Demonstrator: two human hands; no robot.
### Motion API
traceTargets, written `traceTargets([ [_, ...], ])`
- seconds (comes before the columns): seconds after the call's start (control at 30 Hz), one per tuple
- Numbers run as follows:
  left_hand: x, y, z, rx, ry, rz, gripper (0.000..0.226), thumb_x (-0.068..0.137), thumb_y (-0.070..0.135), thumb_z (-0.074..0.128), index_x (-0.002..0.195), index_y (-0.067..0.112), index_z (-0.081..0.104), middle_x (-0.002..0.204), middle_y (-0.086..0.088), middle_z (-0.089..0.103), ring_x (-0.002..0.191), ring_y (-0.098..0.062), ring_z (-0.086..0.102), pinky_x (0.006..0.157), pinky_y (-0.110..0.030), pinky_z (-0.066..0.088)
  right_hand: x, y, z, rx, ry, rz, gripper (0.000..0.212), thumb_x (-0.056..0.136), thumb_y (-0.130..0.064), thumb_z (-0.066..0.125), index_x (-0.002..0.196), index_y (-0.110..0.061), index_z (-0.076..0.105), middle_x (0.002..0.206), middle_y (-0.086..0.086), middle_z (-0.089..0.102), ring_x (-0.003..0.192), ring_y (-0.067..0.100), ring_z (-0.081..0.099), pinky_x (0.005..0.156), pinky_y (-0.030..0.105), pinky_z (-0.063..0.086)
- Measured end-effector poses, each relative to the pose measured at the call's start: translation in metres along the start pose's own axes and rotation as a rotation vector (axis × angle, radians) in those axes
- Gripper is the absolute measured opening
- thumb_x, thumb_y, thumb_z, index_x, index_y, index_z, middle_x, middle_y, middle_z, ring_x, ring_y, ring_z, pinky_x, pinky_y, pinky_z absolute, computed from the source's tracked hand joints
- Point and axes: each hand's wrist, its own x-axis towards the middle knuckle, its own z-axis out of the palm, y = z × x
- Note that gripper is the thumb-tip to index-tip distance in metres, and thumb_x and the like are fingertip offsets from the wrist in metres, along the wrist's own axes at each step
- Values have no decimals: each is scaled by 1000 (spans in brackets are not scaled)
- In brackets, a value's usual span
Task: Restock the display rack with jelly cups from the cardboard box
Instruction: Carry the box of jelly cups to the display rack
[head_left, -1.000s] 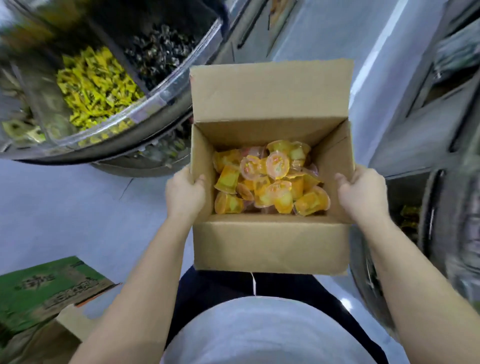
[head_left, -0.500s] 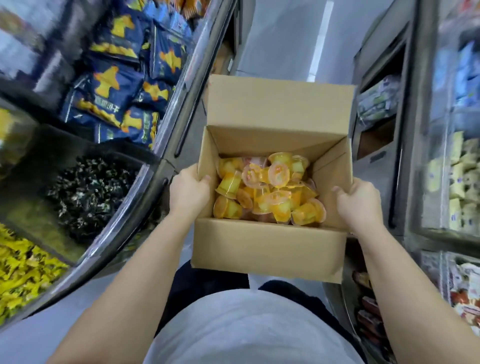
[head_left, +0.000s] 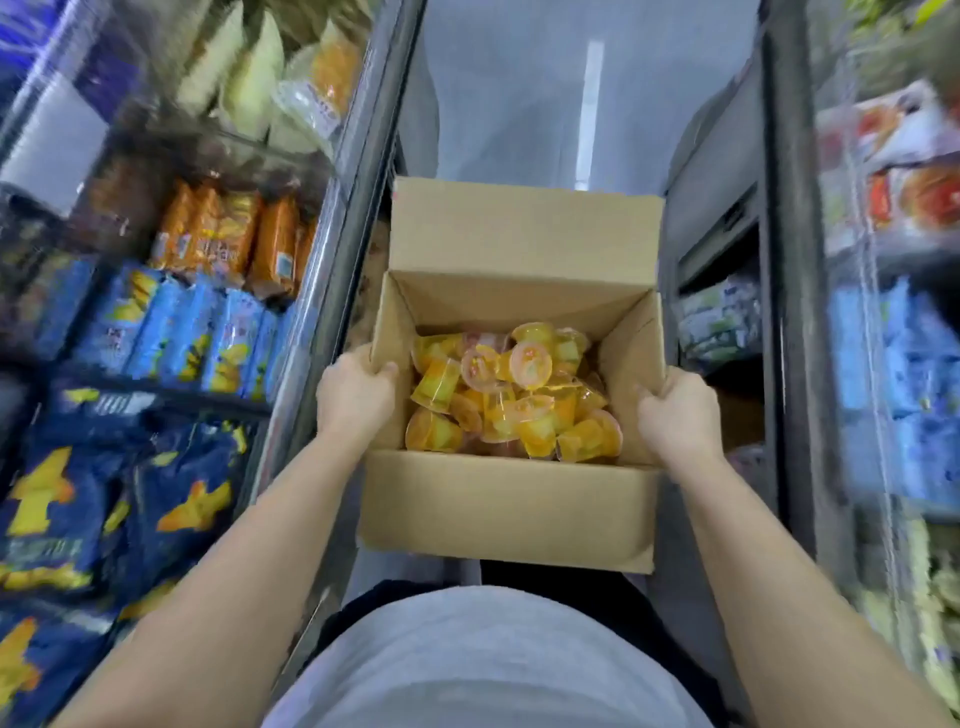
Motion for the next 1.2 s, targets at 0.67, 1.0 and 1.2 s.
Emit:
traceTargets([
  [0.67, 484, 359, 37, -12, -72, 62, 10, 90, 22, 52, 82, 25, 57, 68, 3, 57, 72, -24, 53, 55, -28, 33, 505, -285, -65, 48, 39, 78, 13, 85, -15, 53, 78, -5, 58, 85, 18, 65, 83, 37, 58, 72, 41, 49],
  [1.0, 699, 534, 88, 19, -54, 54, 18, 89, 20, 52, 91, 7, 64, 83, -13, 65, 83, -34, 61, 72, -39, 50, 776, -388, -92, 6, 5, 34, 21, 83, -9, 50, 63, -6, 50, 80, 24, 62, 82, 42, 59, 69, 41, 47],
  [1.2, 802, 634, 112, -63, 18, -81, 14, 90, 19, 52, 85, 10, 62, 79, -12, 65, 81, -35, 62, 73, -41, 52, 950, -462, -117, -46, -80, -107, 10, 83, -5, 52, 75, -4, 57, 84, 24, 65, 84, 41, 60, 66, 35, 45],
])
